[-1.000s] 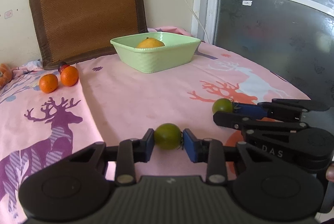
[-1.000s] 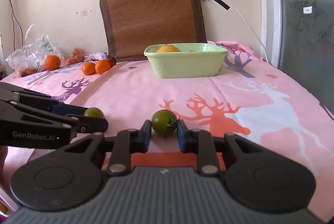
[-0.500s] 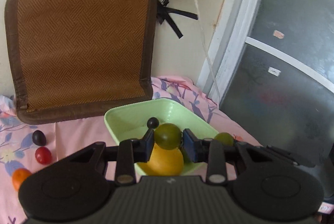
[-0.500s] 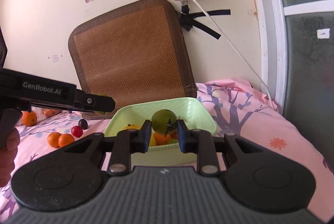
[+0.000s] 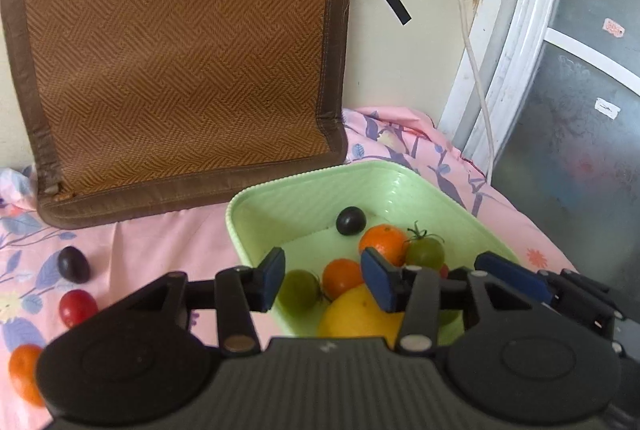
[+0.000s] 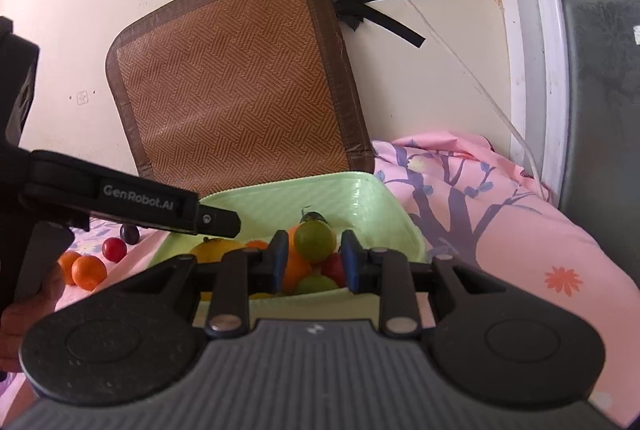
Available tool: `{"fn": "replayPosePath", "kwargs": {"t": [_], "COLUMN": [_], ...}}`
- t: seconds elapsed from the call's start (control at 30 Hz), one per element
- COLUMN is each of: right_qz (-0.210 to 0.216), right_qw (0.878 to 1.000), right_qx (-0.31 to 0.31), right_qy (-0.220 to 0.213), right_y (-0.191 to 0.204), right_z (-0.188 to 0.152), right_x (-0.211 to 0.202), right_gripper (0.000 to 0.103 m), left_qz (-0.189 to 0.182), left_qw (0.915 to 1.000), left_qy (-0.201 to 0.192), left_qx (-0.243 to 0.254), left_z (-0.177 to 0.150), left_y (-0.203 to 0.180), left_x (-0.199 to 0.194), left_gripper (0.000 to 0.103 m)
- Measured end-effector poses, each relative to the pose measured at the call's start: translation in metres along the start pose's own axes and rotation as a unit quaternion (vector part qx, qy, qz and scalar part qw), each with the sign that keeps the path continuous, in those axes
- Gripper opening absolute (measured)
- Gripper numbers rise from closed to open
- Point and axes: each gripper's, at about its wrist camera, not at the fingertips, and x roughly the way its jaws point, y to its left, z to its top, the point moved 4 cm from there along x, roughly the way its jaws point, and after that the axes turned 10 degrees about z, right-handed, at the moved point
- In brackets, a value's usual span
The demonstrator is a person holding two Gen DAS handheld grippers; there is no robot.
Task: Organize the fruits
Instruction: 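Carry both green tomatoes to the basket and release them, then move both open tools back toward the mandarins on the bedspread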
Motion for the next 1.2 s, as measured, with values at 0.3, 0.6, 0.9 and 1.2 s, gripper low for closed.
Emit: {"fn": "replayPosePath", "kwargs": {"t": [0.3,0.6,0.9,1.2], "right_qz": [-0.011,-0.023,-0.023,-0.008], "right_qw": [0.999,0.997,0.996,0.998], "right_qx": [0.035,0.071,0.079,0.049], "right_qy": [-0.026,0.001,0.032,0.049], "right_y": [0.029,0.055,0.069,0.095], "right_z": [-0.021,-0.06,-0.074,-0.07], "right_x": [-0.06,-0.096,-0.095,-0.076], "right_gripper": [0.031,0.031,0.031,0.031], "left_qz": [0.041,0.084,0.127,0.181], "left_qw": [0.9977,0.9932,0.9879,0.9793], "left_qy": [-0.053,-0.072,-0.078,-0.083], "left_qx": [0.01,0.036,0.043,0.036], "left_z": [-0.036,-0.095,-0.128,-0.132], "left_y": [0.003,0.019,0.047,0.095], "left_x": [-0.087,-0.136,-0.148,-0.147], "left_gripper": [0.053,0.055,0.058,0.059]}}
